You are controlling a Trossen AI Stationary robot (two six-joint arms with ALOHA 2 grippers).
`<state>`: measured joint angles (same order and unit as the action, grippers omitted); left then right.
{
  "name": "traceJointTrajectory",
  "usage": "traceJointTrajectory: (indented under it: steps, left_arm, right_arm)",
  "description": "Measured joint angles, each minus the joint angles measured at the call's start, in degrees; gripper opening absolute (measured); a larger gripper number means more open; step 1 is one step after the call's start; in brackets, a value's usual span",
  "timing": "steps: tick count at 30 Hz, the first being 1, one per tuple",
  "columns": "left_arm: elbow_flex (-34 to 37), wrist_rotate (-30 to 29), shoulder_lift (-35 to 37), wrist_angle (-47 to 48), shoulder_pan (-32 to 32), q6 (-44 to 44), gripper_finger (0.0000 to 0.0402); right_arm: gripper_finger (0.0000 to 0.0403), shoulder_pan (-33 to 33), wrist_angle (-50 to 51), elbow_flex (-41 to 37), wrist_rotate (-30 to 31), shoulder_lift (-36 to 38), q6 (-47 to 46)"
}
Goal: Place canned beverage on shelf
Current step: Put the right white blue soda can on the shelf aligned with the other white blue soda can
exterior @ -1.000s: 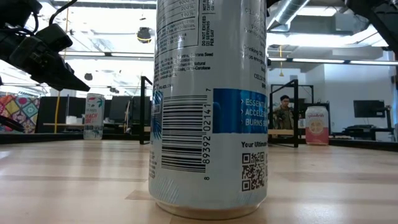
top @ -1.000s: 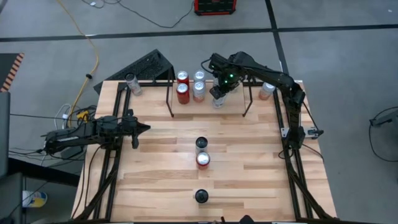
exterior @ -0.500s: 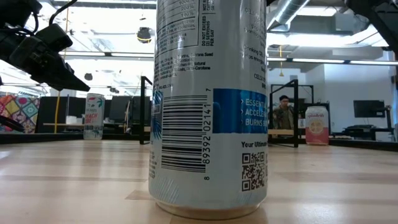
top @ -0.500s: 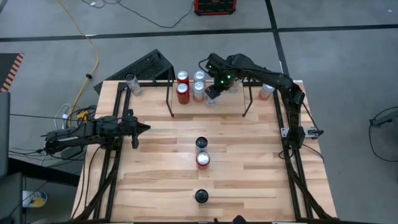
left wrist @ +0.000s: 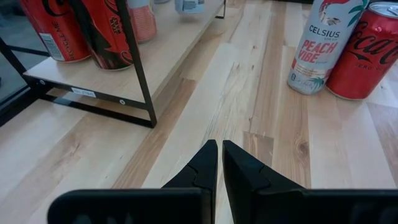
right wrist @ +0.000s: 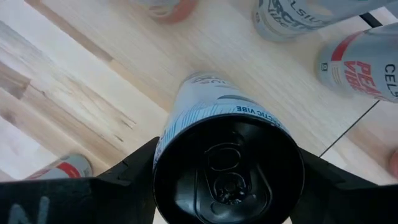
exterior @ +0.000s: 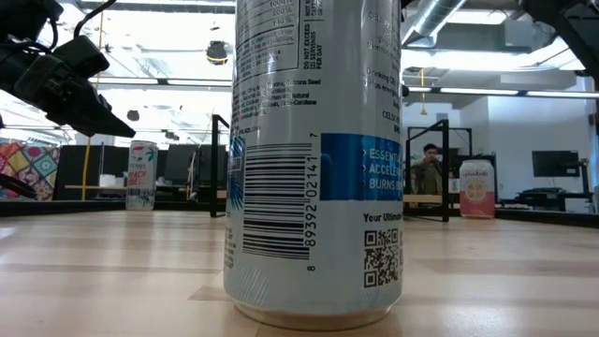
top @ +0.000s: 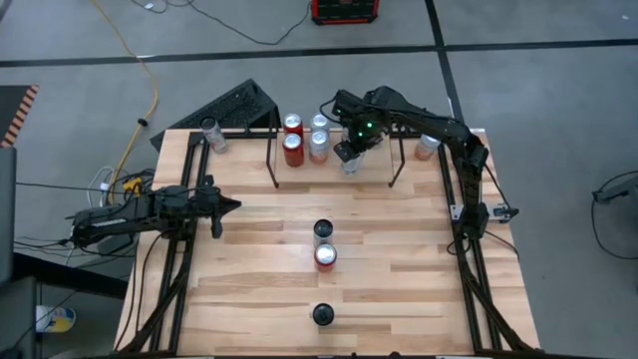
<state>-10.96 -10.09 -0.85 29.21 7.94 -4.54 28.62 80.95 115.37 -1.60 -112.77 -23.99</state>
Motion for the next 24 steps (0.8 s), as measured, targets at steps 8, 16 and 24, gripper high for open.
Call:
traceJointTrajectory:
  steps: [8, 16, 24]
  left_arm:
    - [0.00, 0.02, -0.01, 0.00, 0.02, 0.00, 0.0011]
    - [0.00, 0.02, -0.01, 0.00, 0.01, 0.01, 0.0011]
    - [0.00, 0.02, -0.01, 0.00, 0.00, 0.00, 0.0011]
  right_arm:
    - [0.0335, 0.00, -0.19, 0.04, -0.01, 0.00, -0.13]
    - [0.0376, 0.02, -0.62, 0.04, 0.28, 0.24, 0.28]
    - [0.0377, 0.00, -0.44, 0.04, 0.23, 4.34, 5.95]
